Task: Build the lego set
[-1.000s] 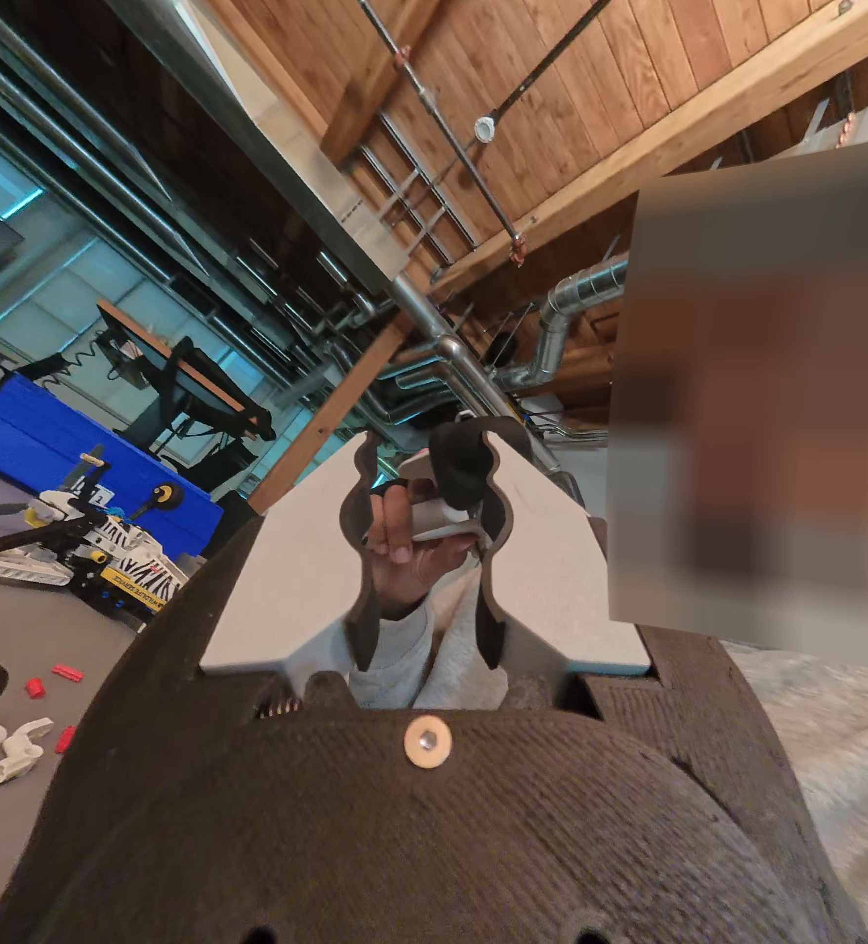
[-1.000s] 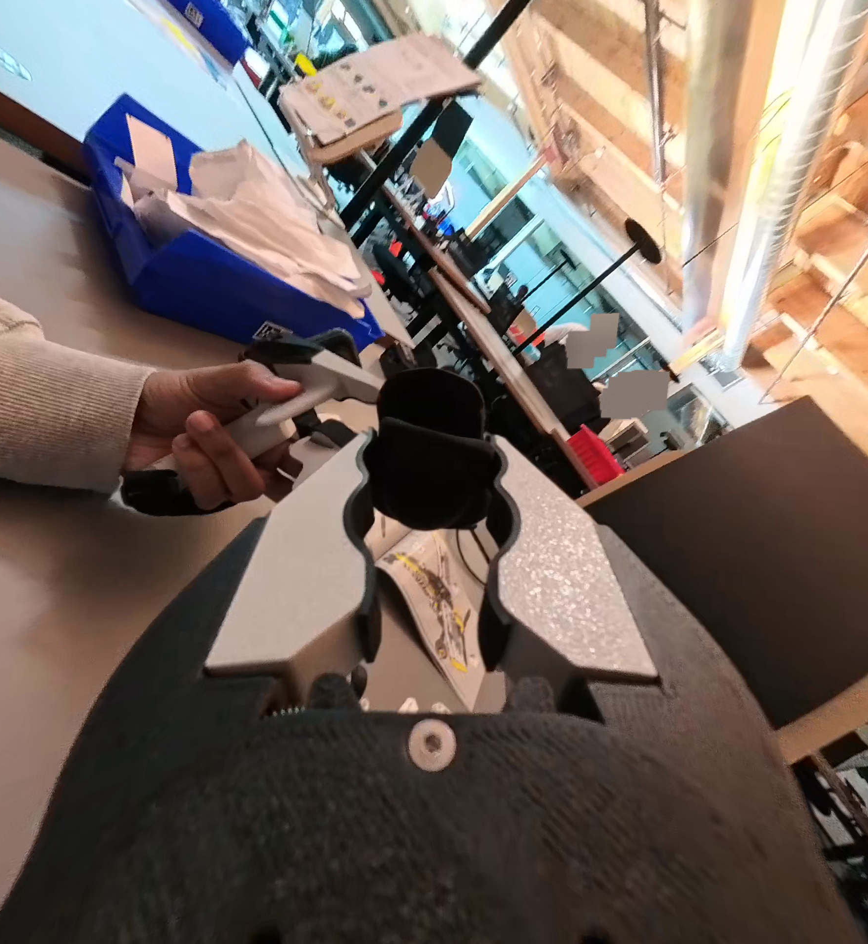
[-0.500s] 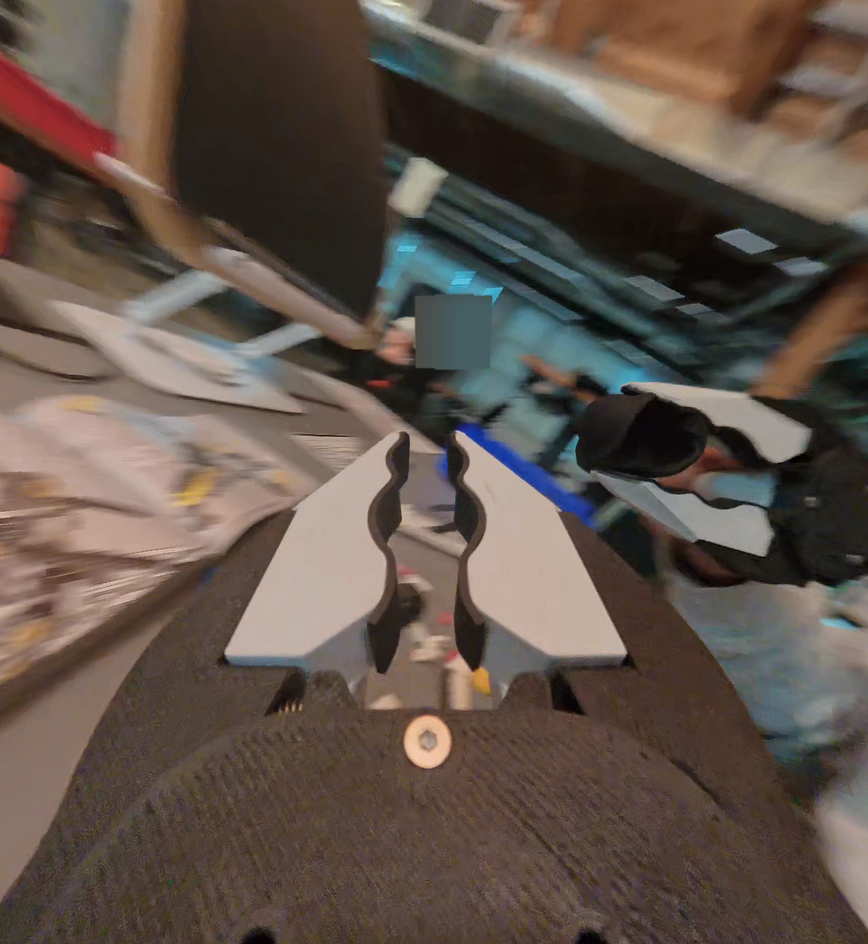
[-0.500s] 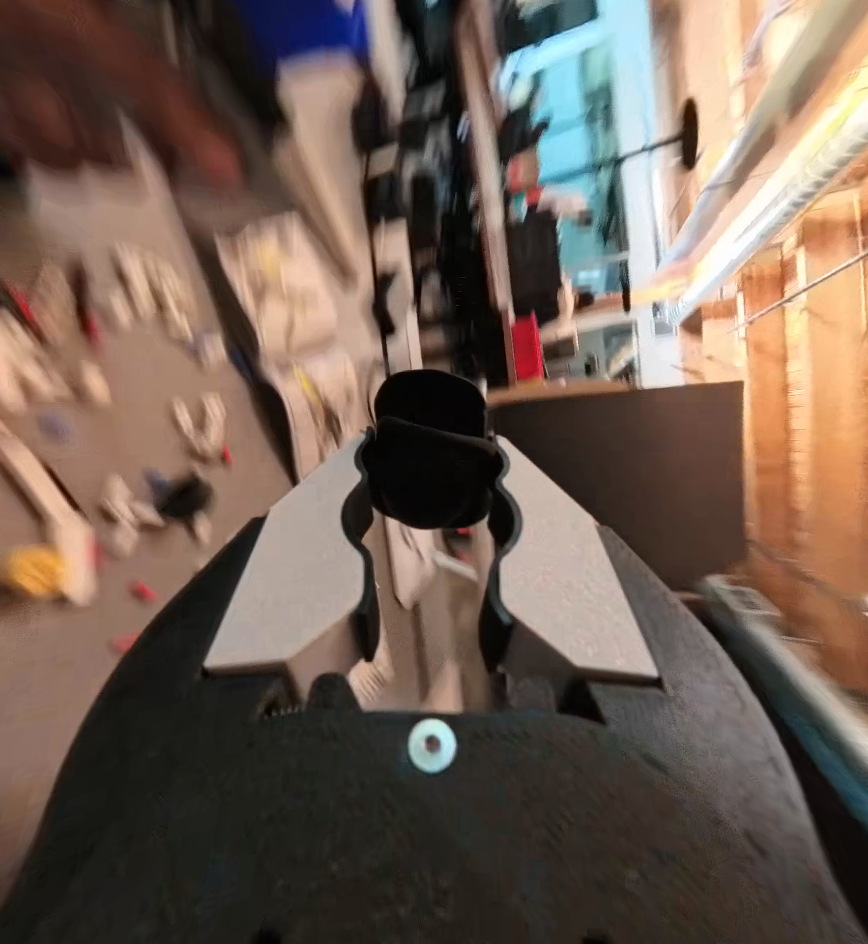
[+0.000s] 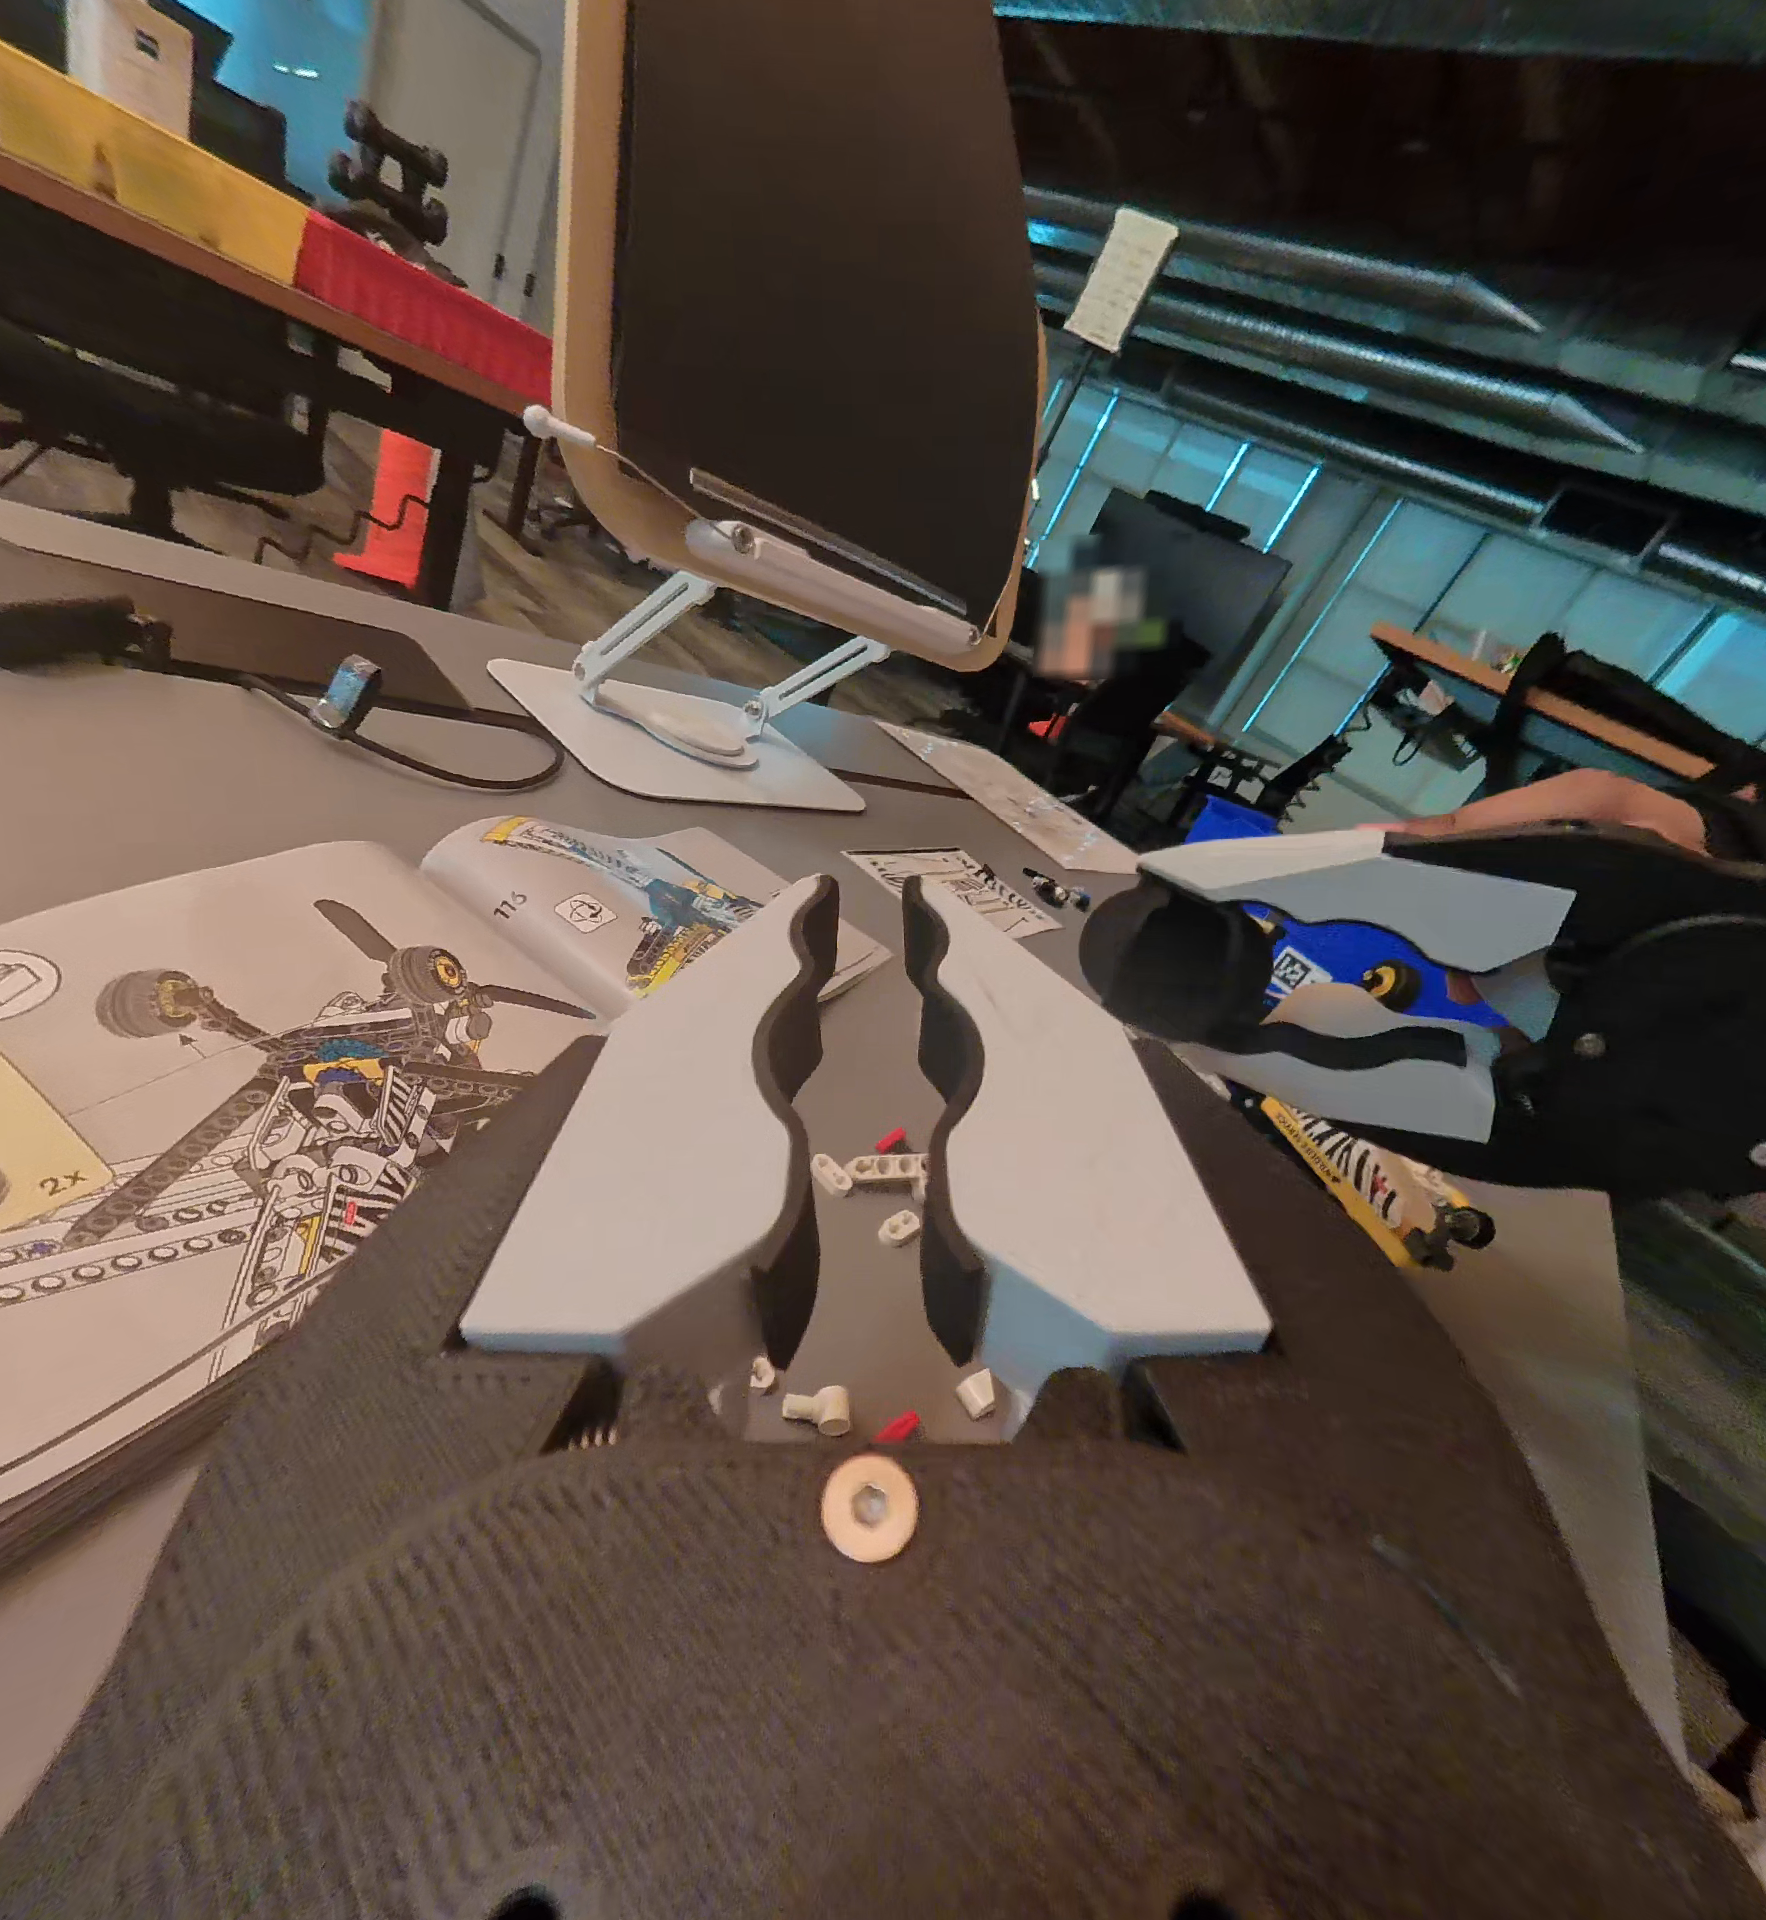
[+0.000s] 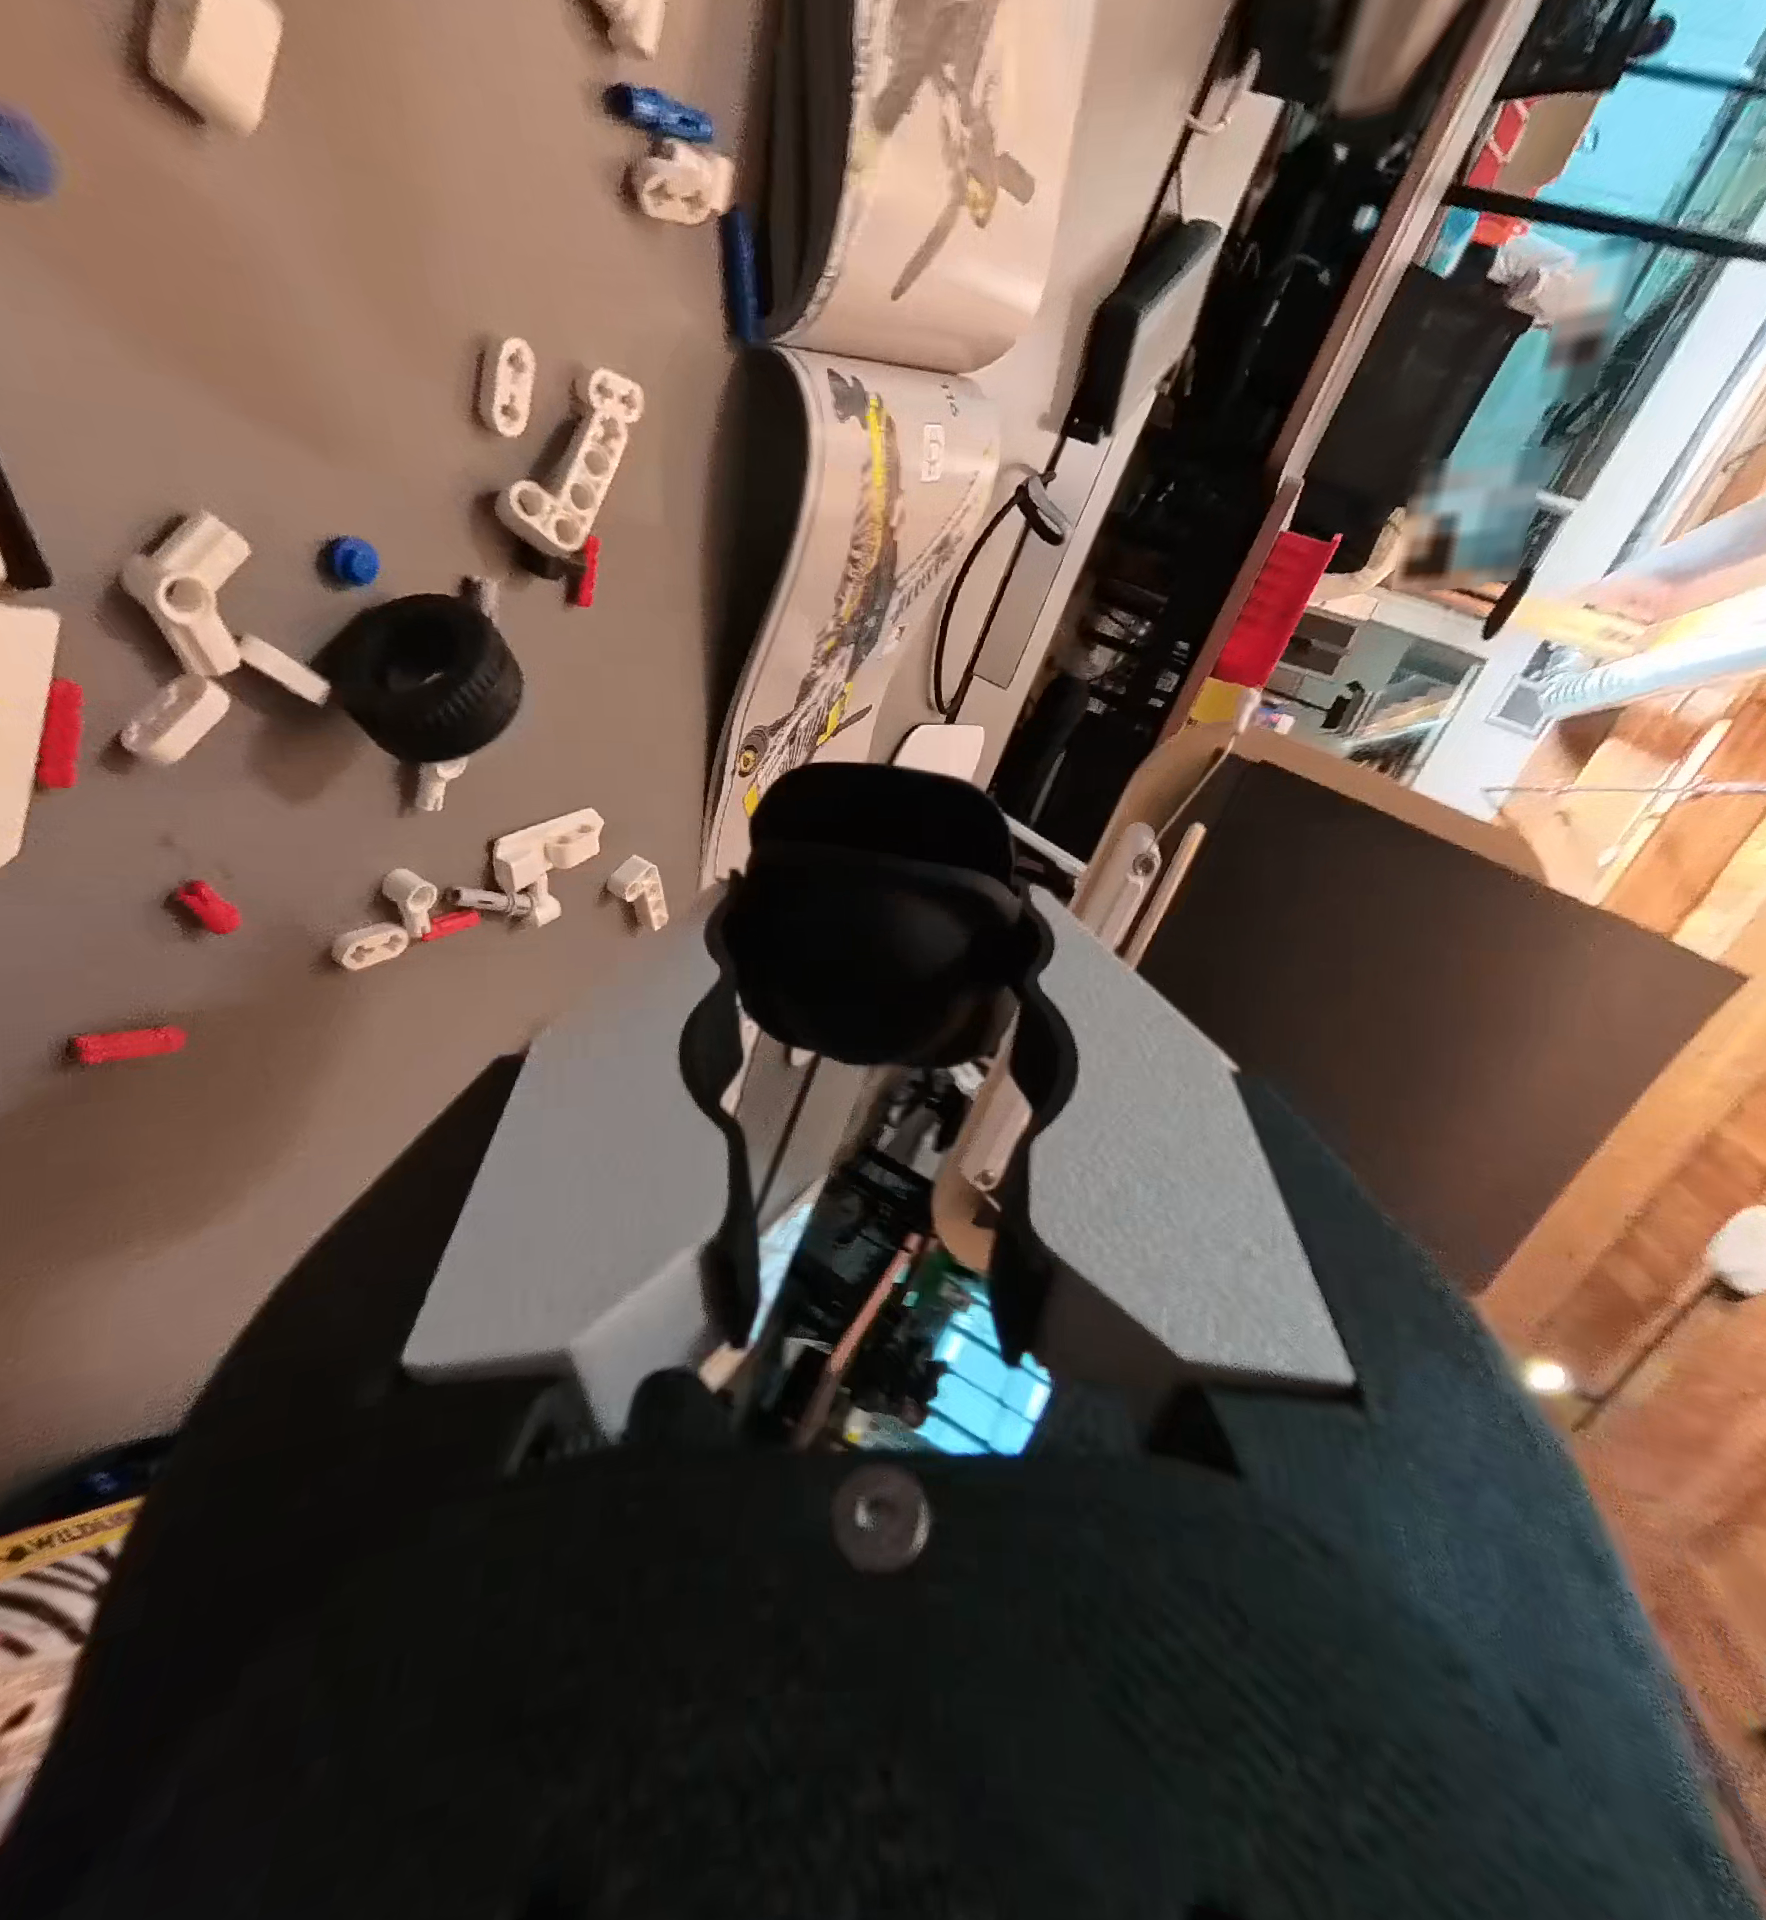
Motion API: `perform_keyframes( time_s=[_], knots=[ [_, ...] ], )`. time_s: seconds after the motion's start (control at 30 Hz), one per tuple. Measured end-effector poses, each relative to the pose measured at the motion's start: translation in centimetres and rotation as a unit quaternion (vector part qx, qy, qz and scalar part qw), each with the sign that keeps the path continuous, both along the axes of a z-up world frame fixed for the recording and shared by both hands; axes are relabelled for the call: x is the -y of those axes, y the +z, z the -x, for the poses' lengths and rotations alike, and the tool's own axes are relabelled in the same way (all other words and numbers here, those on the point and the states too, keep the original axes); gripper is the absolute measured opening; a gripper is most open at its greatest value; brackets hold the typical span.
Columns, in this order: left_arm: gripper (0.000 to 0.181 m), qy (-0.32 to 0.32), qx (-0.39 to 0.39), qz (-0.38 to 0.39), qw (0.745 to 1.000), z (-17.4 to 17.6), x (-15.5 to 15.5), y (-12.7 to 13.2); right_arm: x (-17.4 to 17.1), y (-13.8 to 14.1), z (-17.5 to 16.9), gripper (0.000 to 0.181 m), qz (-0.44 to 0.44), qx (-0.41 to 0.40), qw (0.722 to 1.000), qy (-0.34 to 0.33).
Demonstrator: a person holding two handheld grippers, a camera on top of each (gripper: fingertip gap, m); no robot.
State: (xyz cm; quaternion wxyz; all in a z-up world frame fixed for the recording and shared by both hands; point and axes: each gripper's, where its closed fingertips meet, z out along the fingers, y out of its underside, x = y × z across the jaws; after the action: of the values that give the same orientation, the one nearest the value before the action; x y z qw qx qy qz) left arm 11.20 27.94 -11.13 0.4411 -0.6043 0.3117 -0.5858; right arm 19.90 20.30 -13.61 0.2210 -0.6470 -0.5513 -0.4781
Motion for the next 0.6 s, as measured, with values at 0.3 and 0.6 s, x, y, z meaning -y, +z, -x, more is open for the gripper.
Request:
perform_keyframes(
  time_s=[0.3,0.6],
  knots=[
    [0.011,-0.001,-0.011,0.002,1.0,-0.2,0.0,-0.6,-0.6,4.7,-21.3,0.054,-0.016,-0.133,0.962,-0.237],
    [0.015,-0.013,-0.039,0.013,0.999,-0.6,0.0,-1.7,6.4,-6.7,-46.5,0.055,0.119,-0.223,0.755,-0.605]
  ],
)
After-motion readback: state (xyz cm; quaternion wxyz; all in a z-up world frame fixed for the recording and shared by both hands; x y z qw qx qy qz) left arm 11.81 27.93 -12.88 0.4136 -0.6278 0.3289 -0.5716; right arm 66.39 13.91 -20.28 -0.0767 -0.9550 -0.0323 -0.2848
